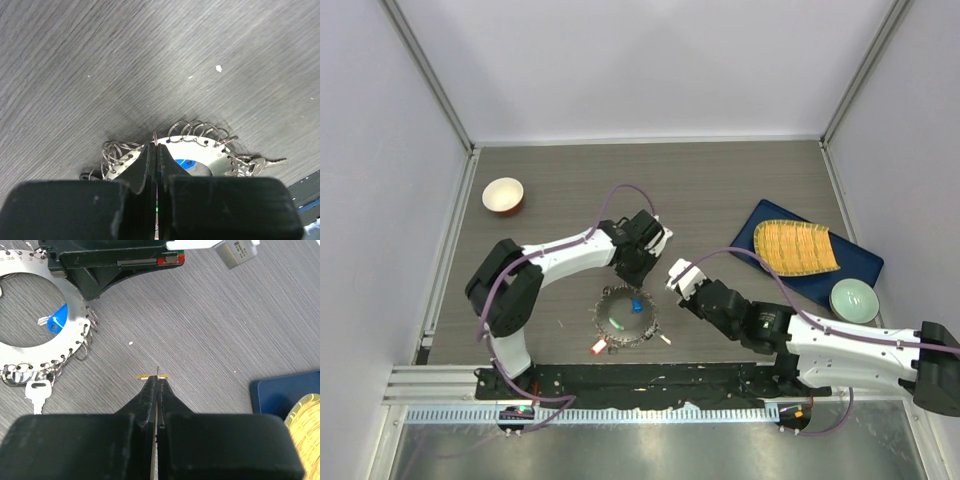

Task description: Put the keys on the keyring

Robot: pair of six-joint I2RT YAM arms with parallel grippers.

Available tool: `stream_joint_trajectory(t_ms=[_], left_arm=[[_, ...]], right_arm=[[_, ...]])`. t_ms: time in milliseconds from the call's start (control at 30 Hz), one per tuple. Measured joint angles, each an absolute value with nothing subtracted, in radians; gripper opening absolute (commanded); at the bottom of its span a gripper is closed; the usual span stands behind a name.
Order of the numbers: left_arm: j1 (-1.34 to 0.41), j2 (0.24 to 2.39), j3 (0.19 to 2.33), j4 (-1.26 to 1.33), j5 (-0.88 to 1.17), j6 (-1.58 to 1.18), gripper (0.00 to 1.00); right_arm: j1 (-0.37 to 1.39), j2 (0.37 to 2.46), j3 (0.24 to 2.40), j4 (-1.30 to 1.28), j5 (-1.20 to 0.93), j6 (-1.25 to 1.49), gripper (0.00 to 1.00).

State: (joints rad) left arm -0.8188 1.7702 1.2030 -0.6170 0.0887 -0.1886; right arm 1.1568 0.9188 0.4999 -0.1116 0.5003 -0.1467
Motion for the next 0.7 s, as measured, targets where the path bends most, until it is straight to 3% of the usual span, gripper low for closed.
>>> stream_joint_trajectory(t_ms=[200, 267, 467, 567, 700], left_arm=[[-0.819, 1.863, 1.296, -0.715, 0.055, -0.214, 0.02], [-0.819, 1.878, 1.318, -0.734, 0.050, -0.221, 0.18], [-0.819, 1.884, 1.336, -0.759, 0.033, -0.233, 0.39], [-0.819, 1.884, 1.336, -0.759, 0.025, -0.235, 0.41], [-0.819, 1.855, 1.310, -0.724, 0.006, -0.254, 0.35]], right_arm=[[1.157, 0.901, 0.478, -0.098, 0.505, -0.147, 0.01], [1.157, 0.900, 0.474, -0.097, 0.505, -0.147, 0.01], [1.157, 0.900, 0.465, -0.087, 0.504, -0.147, 0.01], [1.157, 0.900, 0.461, -0.084, 0.504, -0.146, 0.01], [1.157, 0.900, 0.461, -0.083, 0.503, -0.146, 0.01]])
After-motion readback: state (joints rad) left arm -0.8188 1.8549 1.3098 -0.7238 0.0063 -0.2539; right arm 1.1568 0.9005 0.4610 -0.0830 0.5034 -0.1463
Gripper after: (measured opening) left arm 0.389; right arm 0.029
